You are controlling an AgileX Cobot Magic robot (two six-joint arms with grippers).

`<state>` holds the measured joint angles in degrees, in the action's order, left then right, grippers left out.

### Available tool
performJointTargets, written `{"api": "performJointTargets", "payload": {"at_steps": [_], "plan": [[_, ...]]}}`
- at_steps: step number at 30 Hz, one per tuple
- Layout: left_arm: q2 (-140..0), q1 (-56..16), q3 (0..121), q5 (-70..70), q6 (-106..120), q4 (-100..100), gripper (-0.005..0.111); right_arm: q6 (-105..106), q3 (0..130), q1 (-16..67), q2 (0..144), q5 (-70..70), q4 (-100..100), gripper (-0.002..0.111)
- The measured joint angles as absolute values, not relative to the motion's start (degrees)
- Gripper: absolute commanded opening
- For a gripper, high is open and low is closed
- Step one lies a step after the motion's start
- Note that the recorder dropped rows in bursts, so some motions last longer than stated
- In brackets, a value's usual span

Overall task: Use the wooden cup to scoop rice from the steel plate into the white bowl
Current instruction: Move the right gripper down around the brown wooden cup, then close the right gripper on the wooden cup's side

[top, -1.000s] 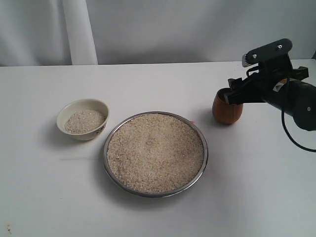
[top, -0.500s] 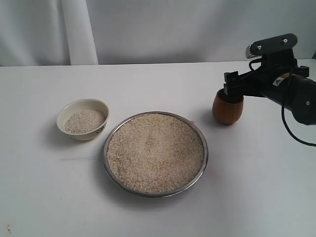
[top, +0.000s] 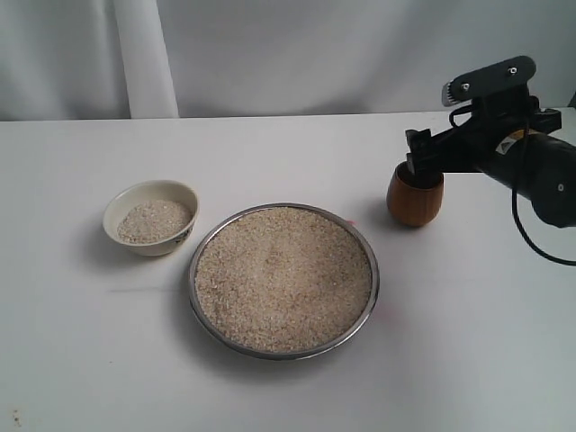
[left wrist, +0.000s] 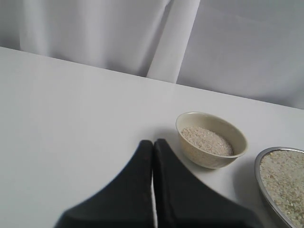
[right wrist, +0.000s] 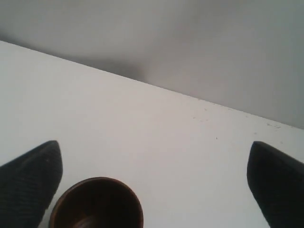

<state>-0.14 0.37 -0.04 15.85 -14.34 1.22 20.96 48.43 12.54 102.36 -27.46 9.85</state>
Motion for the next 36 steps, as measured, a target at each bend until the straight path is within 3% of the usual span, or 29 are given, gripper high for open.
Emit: {"api": "performJointTargets", "payload": {"at_steps": [2,7,14,36], "plan": [[-0.1,0.4,0.0,15.9,-14.3,1.2,0.0,22.1,48.4,12.5,102.4,-27.9,9.2,0.105],[-0.1,0.4,0.0,15.9,-14.3,1.2,0.0,15.6,48.4,12.5,102.8,-31.1,6.0,0.105],[-0.1,0.4,0.0,15.9,-14.3,1.2,0.0,7.7,43.4,12.2,112.7,-47.2,-3.8,0.105],[-0.1,0.4,0.0,15.9,-14.3,1.2,0.0,4.2,42.6,9.1,123.4,-58.1,-12.7,0.105]]}}
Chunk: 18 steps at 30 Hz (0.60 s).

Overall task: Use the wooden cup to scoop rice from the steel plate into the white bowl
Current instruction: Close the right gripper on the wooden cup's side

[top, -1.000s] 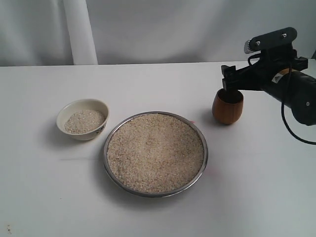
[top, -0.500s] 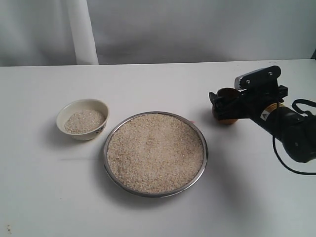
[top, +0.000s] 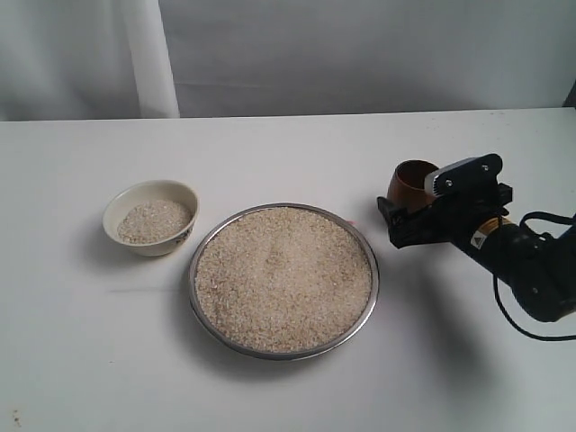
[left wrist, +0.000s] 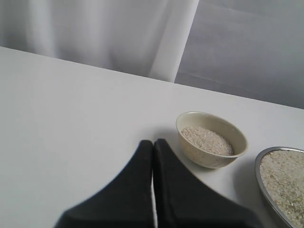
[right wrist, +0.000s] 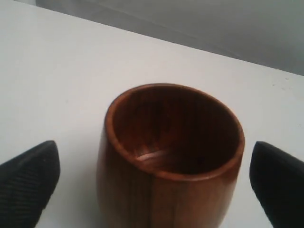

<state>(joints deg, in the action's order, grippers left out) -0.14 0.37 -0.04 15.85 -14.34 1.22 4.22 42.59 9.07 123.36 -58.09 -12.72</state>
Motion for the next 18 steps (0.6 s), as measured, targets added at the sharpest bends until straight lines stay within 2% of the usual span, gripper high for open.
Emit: {"api": "performJointTargets", "payload": {"at_steps": [18], "plan": [[-0.1,0.4,0.0,15.9,-14.3,1.2,0.0,1.9,49.4,7.6,131.2,-61.1,-14.4,0.105]]}}
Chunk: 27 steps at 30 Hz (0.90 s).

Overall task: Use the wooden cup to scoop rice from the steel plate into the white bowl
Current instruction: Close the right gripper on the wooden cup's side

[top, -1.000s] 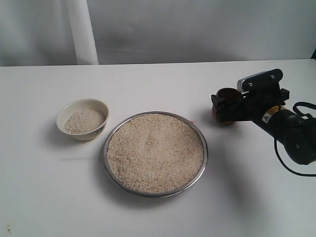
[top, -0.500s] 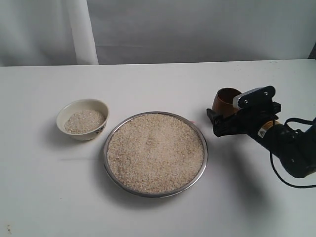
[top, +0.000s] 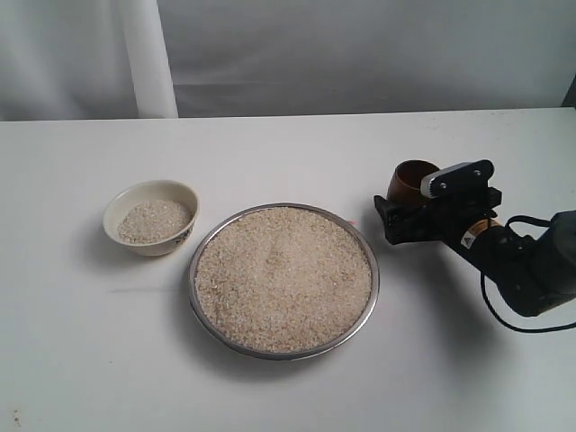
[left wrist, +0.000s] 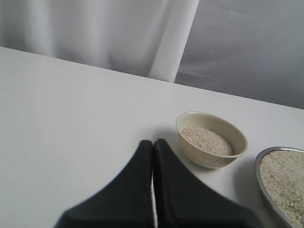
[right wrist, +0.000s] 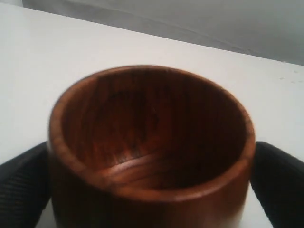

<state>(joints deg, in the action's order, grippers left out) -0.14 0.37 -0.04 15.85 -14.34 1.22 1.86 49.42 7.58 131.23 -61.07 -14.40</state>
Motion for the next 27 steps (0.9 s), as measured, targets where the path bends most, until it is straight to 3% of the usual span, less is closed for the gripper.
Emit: {"api": "performJointTargets", "payload": {"at_steps": [27], "plan": [[-0.1,0.4,0.0,15.9,-14.3,1.2,0.0,-5.6,50.6,7.5,132.3,-63.0,-15.0,0.105]]}}
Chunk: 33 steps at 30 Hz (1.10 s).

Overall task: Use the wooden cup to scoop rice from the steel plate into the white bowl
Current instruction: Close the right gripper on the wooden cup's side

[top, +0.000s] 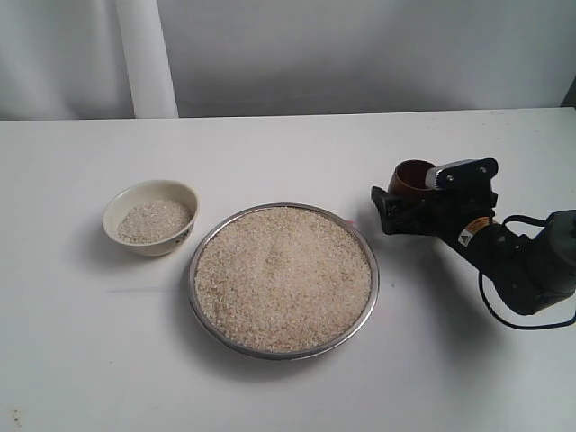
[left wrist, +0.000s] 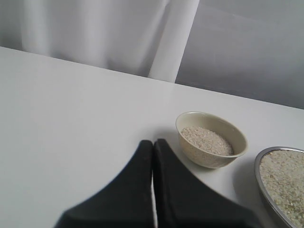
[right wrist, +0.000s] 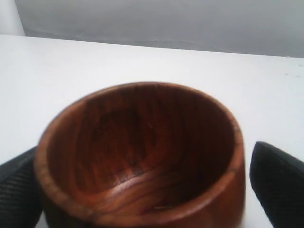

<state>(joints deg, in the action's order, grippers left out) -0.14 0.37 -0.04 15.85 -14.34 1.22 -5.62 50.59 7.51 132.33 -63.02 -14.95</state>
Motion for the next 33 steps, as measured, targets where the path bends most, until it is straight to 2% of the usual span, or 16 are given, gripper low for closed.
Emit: {"api": "performJointTargets", "payload": {"at_steps": [7,21,24,33], "plan": [[-0.1,0.4,0.0,15.9,-14.3,1.2,0.0,-6.2,50.8,7.5,132.3,-63.8,-14.9,0.105],[-0.1,0.4,0.0,15.9,-14.3,1.2,0.0,-9.5,54.5,7.5,132.3,-56.9,-16.7,0.103],[-0.1,0.4,0.0,15.9,-14.3,1.2,0.0,-9.5,54.5,7.5,132.3,-56.8,-16.7,0.094],[-0.1,0.4,0.0,15.9,-14.3,1.2,0.0,-9.6,54.5,7.5,132.3,-55.6,-17.4,0.051]]}}
